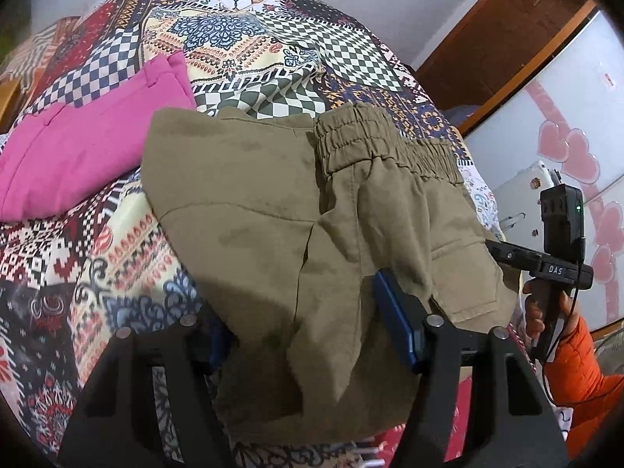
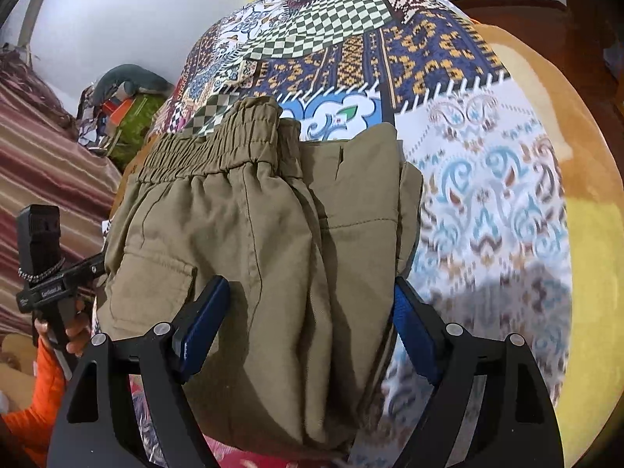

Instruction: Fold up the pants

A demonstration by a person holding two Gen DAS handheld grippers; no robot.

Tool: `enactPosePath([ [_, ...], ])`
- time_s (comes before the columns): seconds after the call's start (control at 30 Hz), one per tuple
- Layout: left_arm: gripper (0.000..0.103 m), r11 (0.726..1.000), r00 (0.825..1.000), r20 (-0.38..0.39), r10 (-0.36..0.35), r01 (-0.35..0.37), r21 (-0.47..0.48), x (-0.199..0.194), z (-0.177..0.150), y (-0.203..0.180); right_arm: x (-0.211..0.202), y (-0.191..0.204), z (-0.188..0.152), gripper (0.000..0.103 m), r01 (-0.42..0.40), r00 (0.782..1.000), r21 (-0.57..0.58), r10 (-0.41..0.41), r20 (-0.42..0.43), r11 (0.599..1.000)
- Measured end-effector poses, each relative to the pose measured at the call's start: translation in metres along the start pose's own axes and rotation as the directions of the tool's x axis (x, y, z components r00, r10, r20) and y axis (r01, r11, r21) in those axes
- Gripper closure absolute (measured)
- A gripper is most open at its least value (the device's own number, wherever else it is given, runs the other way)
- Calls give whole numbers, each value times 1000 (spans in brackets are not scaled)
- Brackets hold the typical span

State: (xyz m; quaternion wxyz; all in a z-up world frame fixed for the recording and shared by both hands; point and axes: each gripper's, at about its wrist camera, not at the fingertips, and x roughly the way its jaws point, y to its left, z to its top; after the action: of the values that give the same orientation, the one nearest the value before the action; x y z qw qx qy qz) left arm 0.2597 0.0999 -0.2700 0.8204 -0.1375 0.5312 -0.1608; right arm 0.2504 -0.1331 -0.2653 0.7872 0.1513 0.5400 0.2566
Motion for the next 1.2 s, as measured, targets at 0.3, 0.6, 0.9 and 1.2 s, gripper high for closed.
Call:
enactPosePath([
  [0.3,56,1000,1000,14,28,-28,14,13,13,-3,-2,-1,12,64,26,999,-60,-23,47,998],
  [0.6,93,980,984,58,167,-172,102,16,20,-20,-6,16,21,89,123,987,-165,-103,126,979],
  [0.9,99,961,966,163,201,-227,158,-9,23,-39,-19,34,27,94,177,970,-226,-131,206,958],
  [1.2,100,956,952,239,190,-235,175,-43,22,-61,-39,56,29,94,182,959,-274,-109,263,944],
])
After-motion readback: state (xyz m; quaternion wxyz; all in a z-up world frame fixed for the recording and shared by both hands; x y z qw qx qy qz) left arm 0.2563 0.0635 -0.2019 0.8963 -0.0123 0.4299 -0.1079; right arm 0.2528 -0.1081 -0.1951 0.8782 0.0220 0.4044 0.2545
